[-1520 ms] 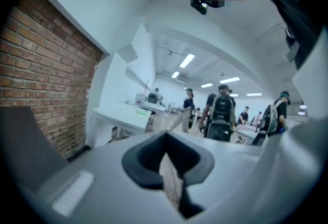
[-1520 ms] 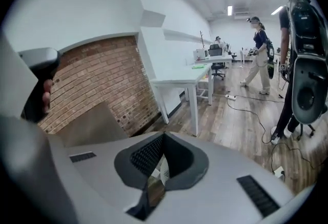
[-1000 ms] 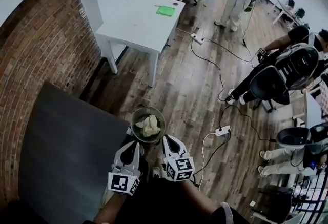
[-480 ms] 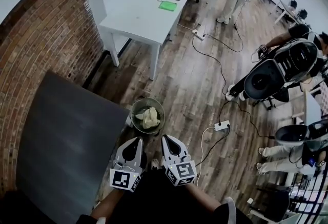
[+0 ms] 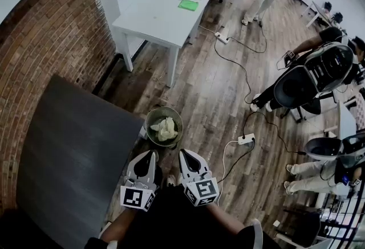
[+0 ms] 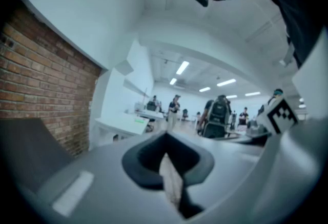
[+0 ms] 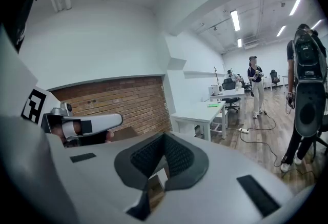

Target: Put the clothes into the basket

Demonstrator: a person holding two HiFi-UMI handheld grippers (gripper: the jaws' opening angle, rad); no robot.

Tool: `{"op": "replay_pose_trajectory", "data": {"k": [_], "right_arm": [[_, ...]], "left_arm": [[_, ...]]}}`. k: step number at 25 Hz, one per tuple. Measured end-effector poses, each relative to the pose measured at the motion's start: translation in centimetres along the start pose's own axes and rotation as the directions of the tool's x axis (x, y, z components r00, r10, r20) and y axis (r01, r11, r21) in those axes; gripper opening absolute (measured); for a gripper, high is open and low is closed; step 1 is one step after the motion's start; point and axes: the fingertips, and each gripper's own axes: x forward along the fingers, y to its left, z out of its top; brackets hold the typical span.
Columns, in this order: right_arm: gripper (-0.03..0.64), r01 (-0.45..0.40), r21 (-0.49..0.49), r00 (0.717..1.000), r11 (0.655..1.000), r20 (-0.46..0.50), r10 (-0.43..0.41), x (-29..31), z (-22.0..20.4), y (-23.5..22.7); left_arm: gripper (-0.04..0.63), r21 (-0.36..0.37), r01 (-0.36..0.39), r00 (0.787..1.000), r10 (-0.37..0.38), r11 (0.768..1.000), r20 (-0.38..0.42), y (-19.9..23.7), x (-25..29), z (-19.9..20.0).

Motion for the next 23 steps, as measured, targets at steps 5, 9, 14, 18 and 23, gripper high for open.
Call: {"op": "replay_pose_trajectory", "data": {"k": [5,9,14,18,23], "right_arm": [[0.005,-0.001,-0.005,1.0,1.0,-0.003,0.001,0.1,0.04,0.11],[0.005,0.001,-0.006,1.0,1.0,-0.003,-0.001,0.01,-0.03,0.12],[0.005,0.001,-0.009,1.0,1.0,-0.011,-0.001,0.05,-0.19,0.15],[0.005,0.002,-0.008,1.0,1.0,-0.014,-0.003,0.27,-0.27,0.28],[0.005,0.003,-0.003,1.0,1.0,-0.013,-0.003,0.28,-0.36,0.39]], "left_arm": [[0.004,-0.003,-0.006,1.0,0.006,1.0,-0.001,0.17,-0.06,-0.07],[0.005,-0.001,0.001,1.0,-0.001,1.0,-0.001,-0.03,-0.11,-0.14],[0.005,-0.005,0.004,1.0,-0.004,1.0,-0.001,-0.05,-0.09,-0.22],[0.004,-0.005,0.005,1.0,-0.005,1.0,-0.005,0.19,-0.14,-0.34],[0.005,-0.005,0.009,1.0,-0.009,1.0,-0.005,0.13,-0.37,-0.48]]}}
